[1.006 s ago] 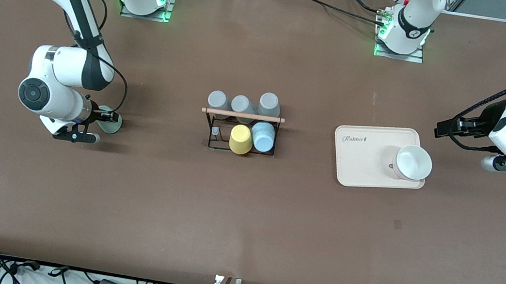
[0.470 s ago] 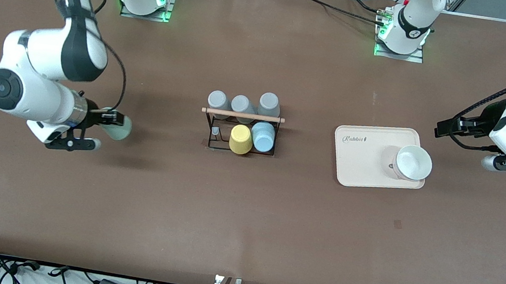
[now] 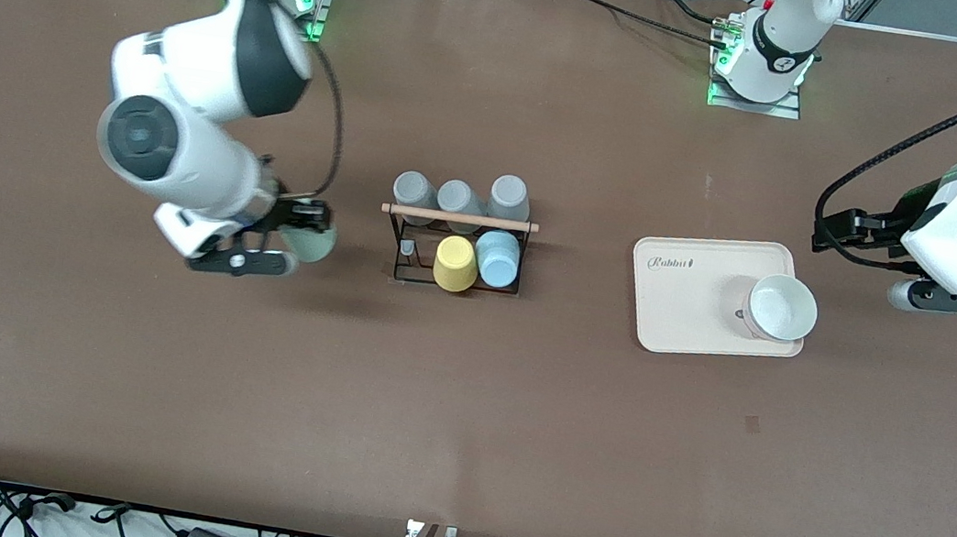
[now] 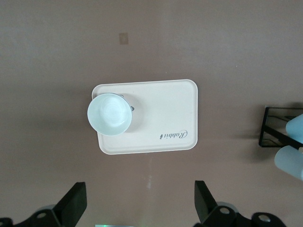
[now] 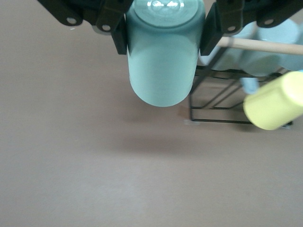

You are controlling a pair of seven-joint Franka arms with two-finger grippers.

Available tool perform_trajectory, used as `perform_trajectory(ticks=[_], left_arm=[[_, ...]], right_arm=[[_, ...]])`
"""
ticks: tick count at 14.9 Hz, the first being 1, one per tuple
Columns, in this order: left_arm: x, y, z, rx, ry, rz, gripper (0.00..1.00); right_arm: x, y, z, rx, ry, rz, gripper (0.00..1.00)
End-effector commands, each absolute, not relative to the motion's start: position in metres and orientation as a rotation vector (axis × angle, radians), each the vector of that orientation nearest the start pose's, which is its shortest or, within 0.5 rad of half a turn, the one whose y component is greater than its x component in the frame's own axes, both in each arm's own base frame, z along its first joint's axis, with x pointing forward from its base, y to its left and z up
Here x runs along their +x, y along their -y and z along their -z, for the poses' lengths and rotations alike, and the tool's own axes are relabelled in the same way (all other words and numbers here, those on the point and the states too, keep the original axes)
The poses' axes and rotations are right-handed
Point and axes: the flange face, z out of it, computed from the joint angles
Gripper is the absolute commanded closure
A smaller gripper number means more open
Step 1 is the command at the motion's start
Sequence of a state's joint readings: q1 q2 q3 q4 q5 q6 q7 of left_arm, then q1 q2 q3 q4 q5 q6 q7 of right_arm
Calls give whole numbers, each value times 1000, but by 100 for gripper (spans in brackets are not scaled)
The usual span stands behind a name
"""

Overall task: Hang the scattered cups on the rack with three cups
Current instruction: 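Lift the pale green cup and carry it to the rack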

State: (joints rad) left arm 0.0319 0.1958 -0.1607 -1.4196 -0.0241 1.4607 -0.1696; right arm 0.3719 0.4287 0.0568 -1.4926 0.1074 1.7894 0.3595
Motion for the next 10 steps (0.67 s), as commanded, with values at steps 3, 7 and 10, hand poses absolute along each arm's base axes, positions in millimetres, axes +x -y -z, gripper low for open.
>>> perform_trajectory(ticks=[3, 7, 10], left_arm=[[589, 55, -579, -3171, 16, -244, 0], [585, 54, -583, -3171, 41, -272, 0], [587, 49, -583, -3170, 54, -254, 0]], right_arm=[[596, -348, -417, -3073, -122, -243, 77], [594, -378, -408, -3075, -214, -239, 77], [590, -392, -392, -3096, -228, -224, 77]])
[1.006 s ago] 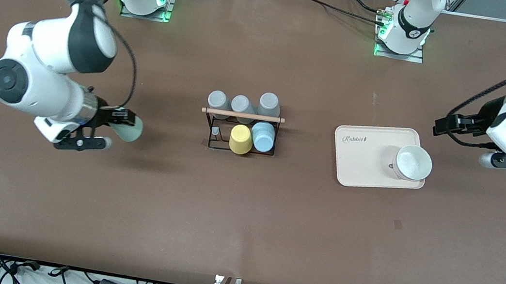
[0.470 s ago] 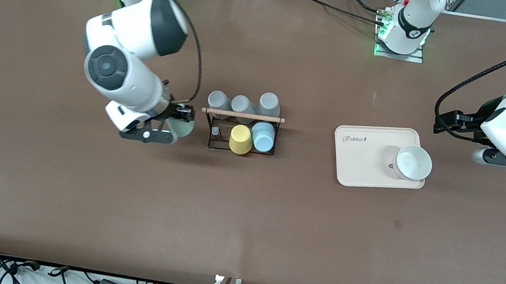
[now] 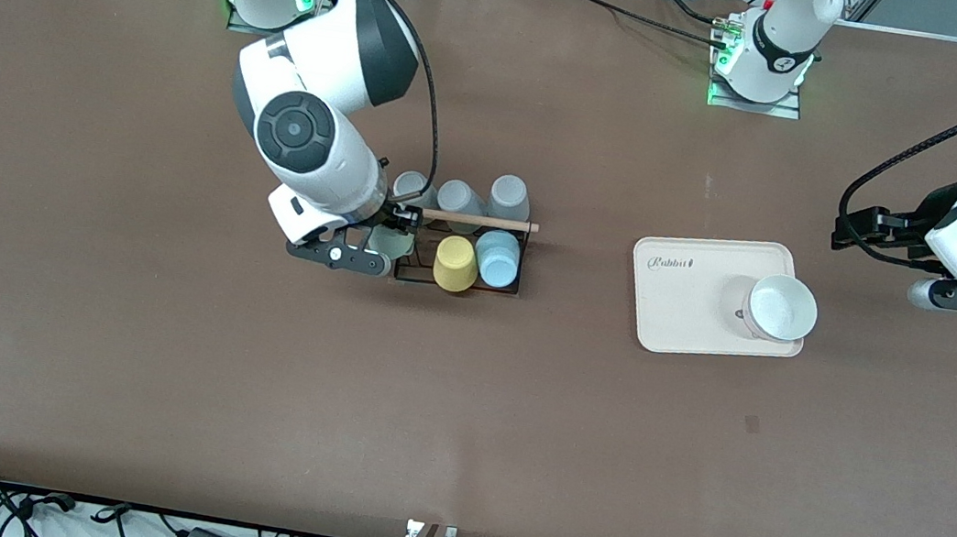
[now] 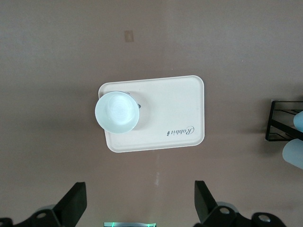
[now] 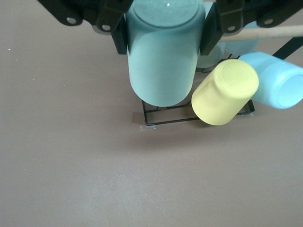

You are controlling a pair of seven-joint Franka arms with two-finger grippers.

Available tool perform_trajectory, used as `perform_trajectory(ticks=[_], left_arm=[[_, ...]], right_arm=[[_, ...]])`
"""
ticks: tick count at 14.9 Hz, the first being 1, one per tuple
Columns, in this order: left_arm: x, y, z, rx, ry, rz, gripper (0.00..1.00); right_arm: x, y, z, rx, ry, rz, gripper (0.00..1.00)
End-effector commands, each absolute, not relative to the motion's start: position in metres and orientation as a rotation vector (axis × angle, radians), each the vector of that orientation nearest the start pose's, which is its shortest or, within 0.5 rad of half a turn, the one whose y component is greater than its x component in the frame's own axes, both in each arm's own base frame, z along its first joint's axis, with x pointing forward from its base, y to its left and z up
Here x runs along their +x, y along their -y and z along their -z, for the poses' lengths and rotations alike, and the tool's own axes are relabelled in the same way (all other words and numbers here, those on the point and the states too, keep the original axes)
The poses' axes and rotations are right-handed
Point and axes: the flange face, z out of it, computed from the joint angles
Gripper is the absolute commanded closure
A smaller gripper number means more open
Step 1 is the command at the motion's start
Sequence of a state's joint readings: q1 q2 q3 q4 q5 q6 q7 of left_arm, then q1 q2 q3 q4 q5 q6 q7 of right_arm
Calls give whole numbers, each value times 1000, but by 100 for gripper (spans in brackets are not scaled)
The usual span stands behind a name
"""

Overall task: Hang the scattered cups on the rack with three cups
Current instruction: 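Lift the pale green cup and carry it to the rack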

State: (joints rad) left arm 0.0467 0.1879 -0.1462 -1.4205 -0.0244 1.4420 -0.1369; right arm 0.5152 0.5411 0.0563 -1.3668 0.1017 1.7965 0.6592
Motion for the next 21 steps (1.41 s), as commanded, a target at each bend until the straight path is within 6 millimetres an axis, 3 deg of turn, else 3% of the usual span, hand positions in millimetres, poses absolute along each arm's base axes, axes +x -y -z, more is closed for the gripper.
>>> perform_trajectory(ticks=[1, 15, 21], left_arm=[[587, 48, -583, -3169, 54, -256, 0], [585, 53, -582, -3170, 19, -268, 0], [585, 54, -582, -3171, 17, -266, 0]], right_arm=[[590, -396, -387, -3094, -249, -219, 77], [593, -421, -326, -3092, -270, -168, 77], [596, -423, -322, -3076, -274, -145, 77]])
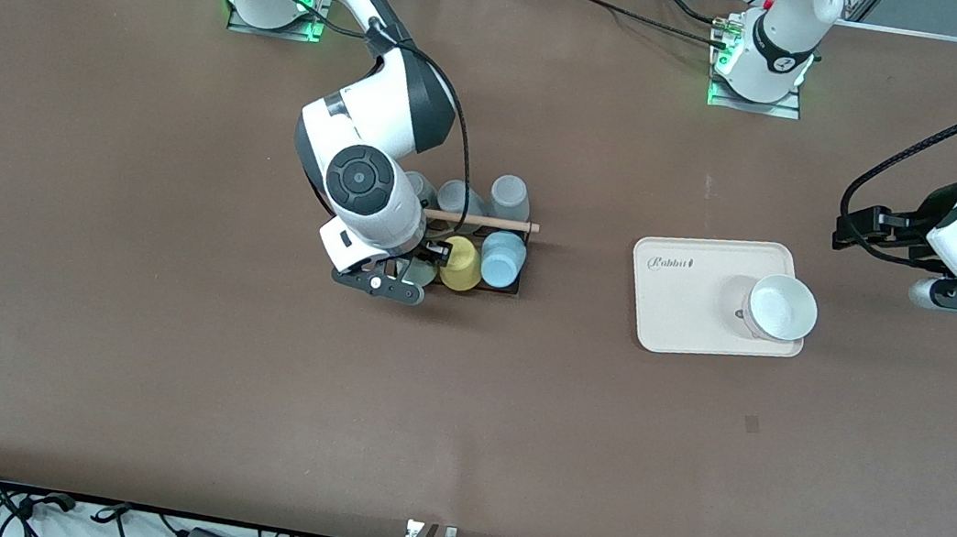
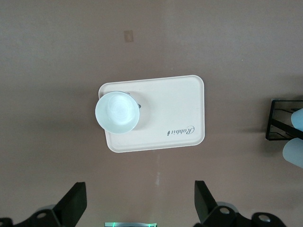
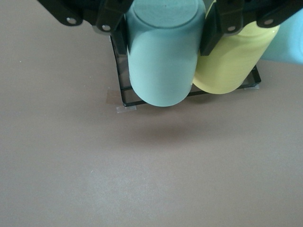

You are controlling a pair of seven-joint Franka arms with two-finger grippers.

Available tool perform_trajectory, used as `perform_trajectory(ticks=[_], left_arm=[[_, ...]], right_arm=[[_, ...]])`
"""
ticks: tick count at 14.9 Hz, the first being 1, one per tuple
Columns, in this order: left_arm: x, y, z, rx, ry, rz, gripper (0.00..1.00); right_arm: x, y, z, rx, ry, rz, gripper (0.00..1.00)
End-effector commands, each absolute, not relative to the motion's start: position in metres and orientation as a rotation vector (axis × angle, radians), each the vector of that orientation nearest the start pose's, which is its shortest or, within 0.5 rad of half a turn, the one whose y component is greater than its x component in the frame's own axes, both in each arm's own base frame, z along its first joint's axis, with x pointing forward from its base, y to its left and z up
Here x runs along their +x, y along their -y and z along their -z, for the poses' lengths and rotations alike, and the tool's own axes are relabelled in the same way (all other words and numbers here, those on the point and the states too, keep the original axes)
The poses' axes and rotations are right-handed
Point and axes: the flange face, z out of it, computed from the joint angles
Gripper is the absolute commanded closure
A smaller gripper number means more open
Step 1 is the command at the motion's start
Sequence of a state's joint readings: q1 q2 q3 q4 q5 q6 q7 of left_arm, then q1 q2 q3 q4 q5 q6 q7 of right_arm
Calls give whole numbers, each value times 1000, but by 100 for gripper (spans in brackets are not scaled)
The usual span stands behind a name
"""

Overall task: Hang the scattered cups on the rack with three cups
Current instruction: 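Lift the pale green cup and carry it to the rack, then set the pale green cup beside the yellow cup and open the right gripper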

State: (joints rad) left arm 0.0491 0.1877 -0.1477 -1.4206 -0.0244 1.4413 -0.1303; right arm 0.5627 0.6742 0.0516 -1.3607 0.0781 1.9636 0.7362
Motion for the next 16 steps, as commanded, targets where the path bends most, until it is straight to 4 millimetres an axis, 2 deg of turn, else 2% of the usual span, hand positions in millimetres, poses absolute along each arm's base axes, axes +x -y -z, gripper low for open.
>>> perform_trajectory(ticks=[1, 6, 9, 14, 15, 16], left_arm=[[585, 54, -581, -3171, 17, -271, 0], [585, 54, -582, -3171, 17, -268, 0], [585, 54, -581, -3171, 17, -271, 0], [584, 54, -581, -3170, 14, -273, 0], [584, 53, -582, -3170, 17, -271, 0], [584, 53, -581, -3170, 17, -273, 0]], right_arm=[[596, -422, -321, -3078, -273, -146, 77], [595, -421, -314, -3093, -238, -164, 77], [594, -422, -300, -3098, -250, -188, 77], [594, -421, -299, -3103, -245, -196, 74], [594, -421, -300, -3102, -244, -194, 49], [594, -421, -302, -3097, -261, -196, 0]])
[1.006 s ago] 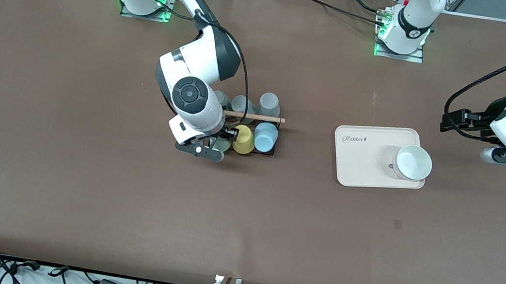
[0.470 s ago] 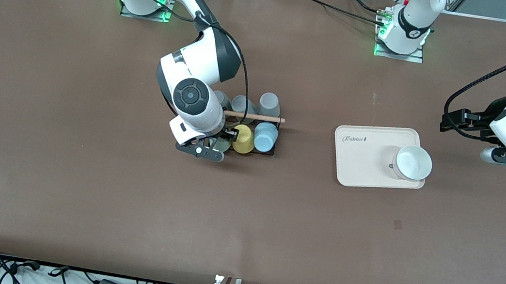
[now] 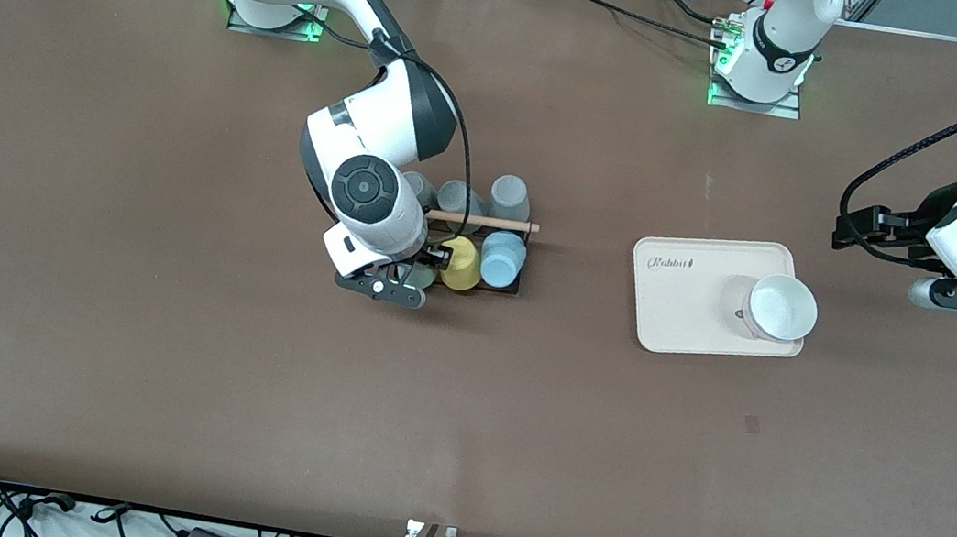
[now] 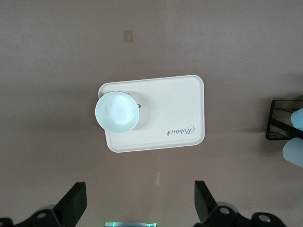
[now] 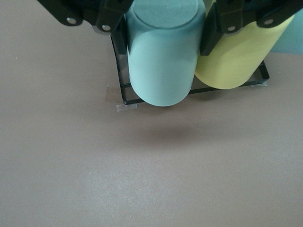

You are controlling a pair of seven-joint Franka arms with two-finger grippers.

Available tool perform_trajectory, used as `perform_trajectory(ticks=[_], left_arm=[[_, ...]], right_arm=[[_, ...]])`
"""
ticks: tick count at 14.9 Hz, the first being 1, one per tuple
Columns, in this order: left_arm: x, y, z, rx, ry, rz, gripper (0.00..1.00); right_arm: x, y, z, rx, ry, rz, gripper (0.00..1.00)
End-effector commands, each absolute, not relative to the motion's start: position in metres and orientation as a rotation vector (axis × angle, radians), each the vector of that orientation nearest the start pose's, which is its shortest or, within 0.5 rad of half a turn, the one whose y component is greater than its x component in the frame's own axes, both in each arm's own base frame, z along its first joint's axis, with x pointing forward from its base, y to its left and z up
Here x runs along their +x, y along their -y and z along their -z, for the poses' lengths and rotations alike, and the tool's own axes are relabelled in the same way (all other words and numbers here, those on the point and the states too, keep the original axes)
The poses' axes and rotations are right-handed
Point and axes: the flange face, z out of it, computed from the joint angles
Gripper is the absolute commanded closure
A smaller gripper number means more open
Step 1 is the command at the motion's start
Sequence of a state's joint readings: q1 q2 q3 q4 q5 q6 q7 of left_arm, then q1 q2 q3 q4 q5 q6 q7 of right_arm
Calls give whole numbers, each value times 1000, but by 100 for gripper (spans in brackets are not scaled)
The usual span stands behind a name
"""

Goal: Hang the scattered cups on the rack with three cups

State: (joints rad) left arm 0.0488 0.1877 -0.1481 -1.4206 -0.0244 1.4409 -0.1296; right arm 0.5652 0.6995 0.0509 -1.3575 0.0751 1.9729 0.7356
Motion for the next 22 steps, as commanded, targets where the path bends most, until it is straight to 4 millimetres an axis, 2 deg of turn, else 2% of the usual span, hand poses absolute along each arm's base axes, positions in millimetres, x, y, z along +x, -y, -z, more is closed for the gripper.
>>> perform_trajectory(ticks=[1, 4, 6, 10, 13, 15, 17, 18, 20, 22], left_arm=[[584, 53, -581, -3170, 17, -273, 0], [584, 53, -581, -3170, 17, -273, 0], [584, 53, -581, -3170, 17, -273, 0], [584, 53, -581, -3170, 17, -273, 0], [584, 52, -581, -3171, 19, -273, 0], [584, 53, -581, -3176, 19, -275, 0], [584, 54, -581, -3178, 16, -275, 0], [584, 53, -581, -3177, 19, -275, 0], [584, 54, -581, -3178, 16, -275, 0], [584, 54, -581, -3177, 16, -275, 0]], right_arm=[[594, -421, -306, -3094, -262, -197, 0], [601, -409, -328, -3090, -285, -175, 0], [603, -405, -335, -3090, -287, -157, 0], [607, -397, -371, -3073, -295, -91, 0], [622, -369, -401, -3044, -348, -38, 0], [635, -339, -426, -3023, -406, 16, 0], [652, -284, -442, -3056, -495, 12, 0], [660, -253, -445, -3096, -474, 9, 0], [673, -192, -467, -3163, -278, 61, 0], [683, -136, -477, -3180, -154, 52, 0]])
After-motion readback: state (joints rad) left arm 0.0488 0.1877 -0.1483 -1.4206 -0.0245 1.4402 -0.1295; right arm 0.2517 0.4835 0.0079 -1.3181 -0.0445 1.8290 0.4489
